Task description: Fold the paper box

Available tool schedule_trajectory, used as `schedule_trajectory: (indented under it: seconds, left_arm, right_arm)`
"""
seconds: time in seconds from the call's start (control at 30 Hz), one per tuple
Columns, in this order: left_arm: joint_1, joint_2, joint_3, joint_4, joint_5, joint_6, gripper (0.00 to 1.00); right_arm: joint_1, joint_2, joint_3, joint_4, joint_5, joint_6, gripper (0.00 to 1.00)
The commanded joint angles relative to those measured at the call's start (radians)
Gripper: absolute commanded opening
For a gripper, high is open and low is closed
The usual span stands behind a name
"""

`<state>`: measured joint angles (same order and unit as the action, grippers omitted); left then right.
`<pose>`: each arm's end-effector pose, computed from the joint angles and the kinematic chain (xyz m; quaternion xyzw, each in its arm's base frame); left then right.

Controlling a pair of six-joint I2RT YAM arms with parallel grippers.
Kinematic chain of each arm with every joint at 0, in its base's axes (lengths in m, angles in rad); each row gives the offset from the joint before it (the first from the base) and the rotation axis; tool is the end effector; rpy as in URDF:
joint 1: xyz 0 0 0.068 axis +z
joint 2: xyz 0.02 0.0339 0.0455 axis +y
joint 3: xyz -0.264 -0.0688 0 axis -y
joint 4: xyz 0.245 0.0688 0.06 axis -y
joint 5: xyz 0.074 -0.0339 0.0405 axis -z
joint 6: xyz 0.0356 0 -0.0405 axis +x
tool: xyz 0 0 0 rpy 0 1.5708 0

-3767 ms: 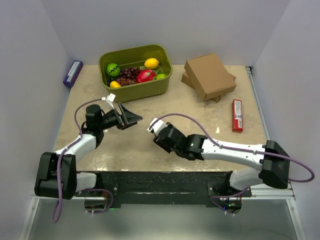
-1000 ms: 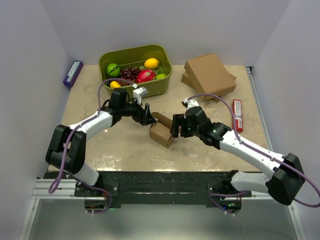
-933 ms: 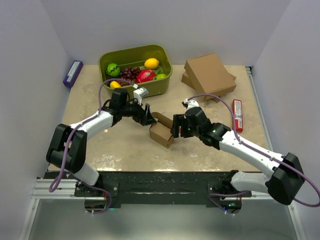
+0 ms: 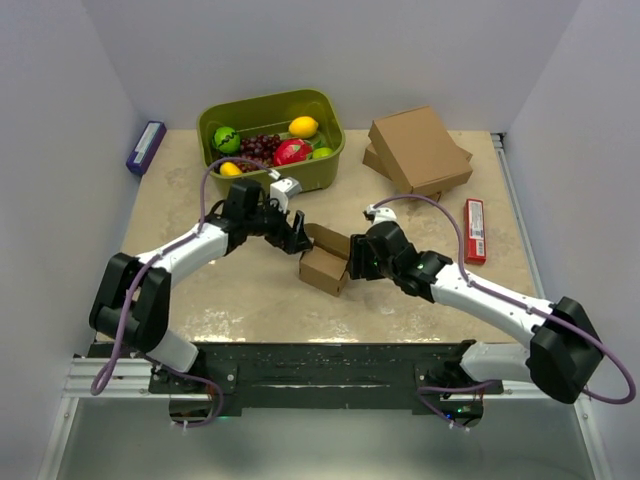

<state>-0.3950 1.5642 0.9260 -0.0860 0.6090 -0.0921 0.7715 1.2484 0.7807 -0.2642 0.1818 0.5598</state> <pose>0.2950 -0.1450 0.2114 0.2530 0.8413 -0.3598 0.3144 0.1932 0.1789 0.2341 -0.0593 0.9084 0.1853 0.3702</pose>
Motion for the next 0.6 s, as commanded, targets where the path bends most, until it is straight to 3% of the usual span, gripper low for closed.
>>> schedule_trajectory:
  seconds: [0.0,0.27,0.57]
  left_arm:
    - [-0.002,-0.085,0.053,0.014,-0.041,0.041,0.90]
    - [-0.004,-0.063,0.094,0.014,-0.009,0.049,0.87]
    - [-0.008,-0.095,0.079,-0.031,-0.064,0.058,0.83]
  right_arm:
    - [0.002,-0.061,0.018,-0.041,0.058,-0.021,0.58]
    - [0.000,-0.095,0.049,-0.061,0.077,-0.026,0.59]
    - [0.002,-0.107,0.065,-0.047,0.099,-0.052,0.58]
